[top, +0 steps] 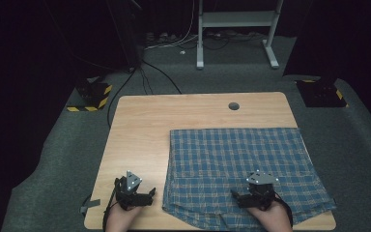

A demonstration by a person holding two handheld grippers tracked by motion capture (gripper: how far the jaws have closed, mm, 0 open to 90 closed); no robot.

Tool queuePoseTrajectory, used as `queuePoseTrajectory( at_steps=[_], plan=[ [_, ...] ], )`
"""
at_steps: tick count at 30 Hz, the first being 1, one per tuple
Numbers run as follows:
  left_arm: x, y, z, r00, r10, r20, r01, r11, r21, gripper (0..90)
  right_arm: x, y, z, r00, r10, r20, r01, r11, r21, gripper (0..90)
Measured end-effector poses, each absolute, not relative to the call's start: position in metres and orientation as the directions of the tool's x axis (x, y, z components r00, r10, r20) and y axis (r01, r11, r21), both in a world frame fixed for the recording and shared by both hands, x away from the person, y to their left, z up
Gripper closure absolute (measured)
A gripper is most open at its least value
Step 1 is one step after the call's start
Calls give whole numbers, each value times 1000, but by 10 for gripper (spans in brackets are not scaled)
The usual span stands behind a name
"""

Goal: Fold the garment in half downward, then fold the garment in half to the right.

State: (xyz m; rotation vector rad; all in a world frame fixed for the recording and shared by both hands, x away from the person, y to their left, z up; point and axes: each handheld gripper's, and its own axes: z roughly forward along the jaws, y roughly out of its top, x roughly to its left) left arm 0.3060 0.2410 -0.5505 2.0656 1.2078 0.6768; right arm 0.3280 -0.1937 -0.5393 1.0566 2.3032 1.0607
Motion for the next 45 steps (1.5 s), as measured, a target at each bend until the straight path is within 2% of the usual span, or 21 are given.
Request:
queuePoseTrajectory(
  at_steps=[5,9,18,23,26,28,45],
  plan=[
    [307,243,-551,444,895,46,594,-332,733,5,328,-200,-539,-620,784,8,480,371,795,0],
    [308,245,-552,437,899,15,613,-310,726,5,326,-199,-539,-628,779,-4,466,380,799,0],
    [310,245,-551,448,894,14,610,-317,726,10,325,-197,-539,-639,769,-23,452,399,798,2],
    [308,244,-548,475,880,21,558,-319,766,2,324,-197,-540,-640,768,-30,445,402,800,13],
    [309,242,-540,467,884,0,602,-318,732,3,324,-198,-540,-640,768,-28,440,395,806,16],
    [311,240,-536,476,879,4,583,-319,747,3,323,-198,-540,-633,774,-29,437,388,811,18],
    [361,221,-527,557,829,-49,558,-330,761,2,323,-193,-541,-643,763,-60,439,432,788,20]
  ],
)
